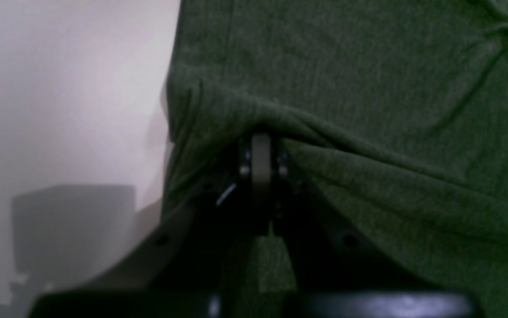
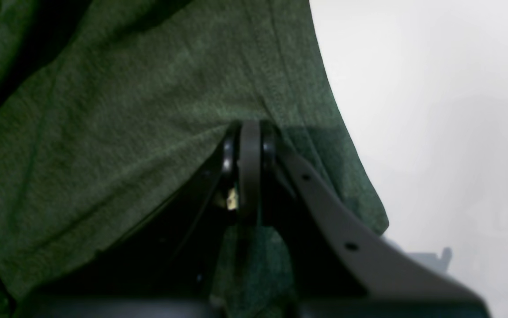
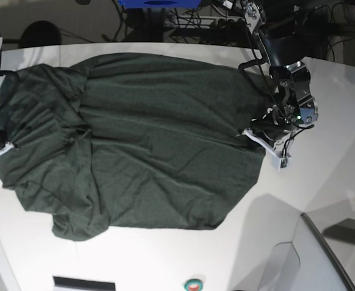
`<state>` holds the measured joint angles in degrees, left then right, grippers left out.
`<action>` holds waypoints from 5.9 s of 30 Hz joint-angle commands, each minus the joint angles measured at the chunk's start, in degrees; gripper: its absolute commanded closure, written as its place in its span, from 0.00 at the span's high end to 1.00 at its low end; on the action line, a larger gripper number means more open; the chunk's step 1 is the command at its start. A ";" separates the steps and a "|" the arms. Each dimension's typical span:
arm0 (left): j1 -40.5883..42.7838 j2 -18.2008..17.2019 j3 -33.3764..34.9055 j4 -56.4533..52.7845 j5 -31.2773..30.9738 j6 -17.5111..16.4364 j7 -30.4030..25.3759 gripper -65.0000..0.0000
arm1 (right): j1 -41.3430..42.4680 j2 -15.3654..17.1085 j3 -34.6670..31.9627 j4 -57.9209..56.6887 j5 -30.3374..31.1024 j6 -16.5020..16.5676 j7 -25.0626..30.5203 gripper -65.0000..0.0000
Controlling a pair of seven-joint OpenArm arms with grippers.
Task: Layout the t-shirt on the table in an organized manner, then fold the t-shirt properly
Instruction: 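Regrasp the shirt's shoulder edge with the left gripper, holding with right, then sweep the right gripper across the shirt's sleeve area to smooth it, then grasp the shirt's shoulder corners again with both grippers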
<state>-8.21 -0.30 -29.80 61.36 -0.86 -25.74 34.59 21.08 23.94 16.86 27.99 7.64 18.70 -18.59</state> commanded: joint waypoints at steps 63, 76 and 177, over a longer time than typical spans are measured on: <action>31.28 -4.50 -0.22 32.04 -13.86 0.46 1.50 0.00 | -37.56 -11.24 11.93 58.56 1.99 -2.04 -11.52 0.05; 33.48 -4.23 -2.95 32.22 -13.86 0.46 1.50 0.00 | -25.87 -11.94 -2.75 58.74 2.08 11.68 -22.51 0.43; 31.64 -1.60 -28.00 20.18 -14.04 -14.26 1.59 0.48 | -17.17 -7.11 47.01 21.55 17.20 21.30 -24.62 0.70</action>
<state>23.62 -1.10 -57.58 80.60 -13.85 -39.53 37.43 3.88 15.59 63.86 48.88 24.29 39.35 -43.35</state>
